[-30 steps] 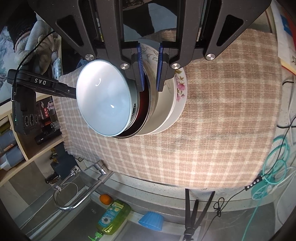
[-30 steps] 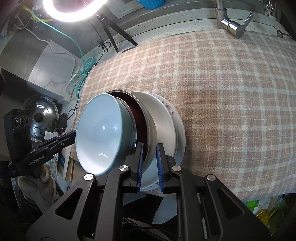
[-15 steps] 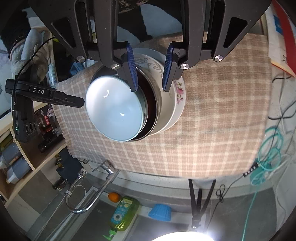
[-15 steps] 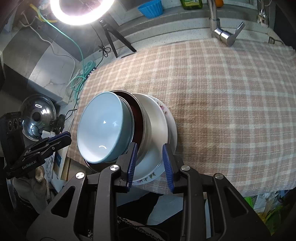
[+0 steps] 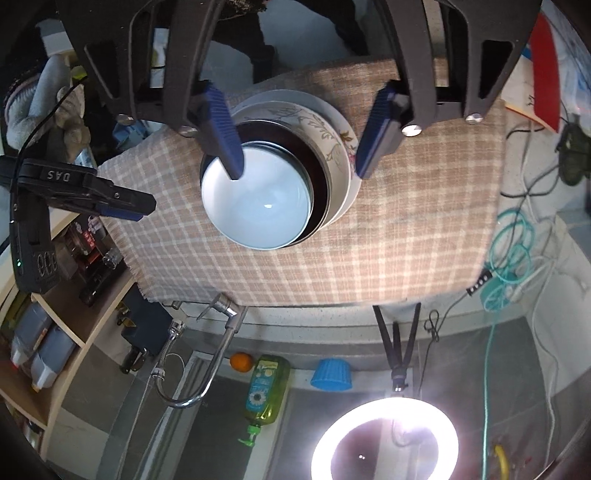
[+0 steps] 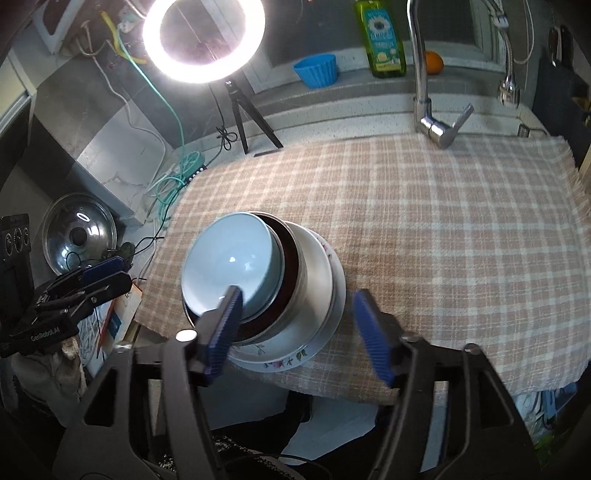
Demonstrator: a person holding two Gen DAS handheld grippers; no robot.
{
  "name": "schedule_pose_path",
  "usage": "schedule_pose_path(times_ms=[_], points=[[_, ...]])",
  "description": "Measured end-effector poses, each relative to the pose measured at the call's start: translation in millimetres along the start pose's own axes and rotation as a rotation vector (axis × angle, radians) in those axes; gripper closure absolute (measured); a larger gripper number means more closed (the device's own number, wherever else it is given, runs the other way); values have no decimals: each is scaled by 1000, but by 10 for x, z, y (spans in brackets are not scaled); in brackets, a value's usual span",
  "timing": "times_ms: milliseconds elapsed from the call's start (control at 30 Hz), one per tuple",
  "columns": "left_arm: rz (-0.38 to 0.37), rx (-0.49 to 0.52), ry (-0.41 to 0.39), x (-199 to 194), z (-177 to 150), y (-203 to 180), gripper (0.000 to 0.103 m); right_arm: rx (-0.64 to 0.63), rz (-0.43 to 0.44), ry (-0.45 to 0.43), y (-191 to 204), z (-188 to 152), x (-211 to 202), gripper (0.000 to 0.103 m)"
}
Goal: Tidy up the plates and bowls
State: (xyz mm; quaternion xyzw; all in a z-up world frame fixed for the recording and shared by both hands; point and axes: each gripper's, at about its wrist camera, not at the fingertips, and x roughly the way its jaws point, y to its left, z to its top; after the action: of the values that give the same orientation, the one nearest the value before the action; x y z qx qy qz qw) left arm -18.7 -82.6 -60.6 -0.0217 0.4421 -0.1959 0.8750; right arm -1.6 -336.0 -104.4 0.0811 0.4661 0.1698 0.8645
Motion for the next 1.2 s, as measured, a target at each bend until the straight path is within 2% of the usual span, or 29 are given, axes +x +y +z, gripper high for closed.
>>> schedule_pose_path(times_ms=[67,100,167,200,800,1200], points=[[12,20,-13,-52,3,-51,36,-25,-2,-27,66,15,-79,26],[23,30,-19,-74,9,-79,30,-39,-6,-41,99,27,-121,22],[41,37,-35,-125,14,-101,23,-58,-17,-71,156,39,-198,7],[47,38,-40,-149,15,-115,23,-67,-19,-89,178,48,-244,6],[65,47,-112,-370,85,-210,23,-104,-62,-188,334,105,-563,6],[85,58,-119,-386,101,-227,23,-100,-59,-188,351,102,-566,6]])
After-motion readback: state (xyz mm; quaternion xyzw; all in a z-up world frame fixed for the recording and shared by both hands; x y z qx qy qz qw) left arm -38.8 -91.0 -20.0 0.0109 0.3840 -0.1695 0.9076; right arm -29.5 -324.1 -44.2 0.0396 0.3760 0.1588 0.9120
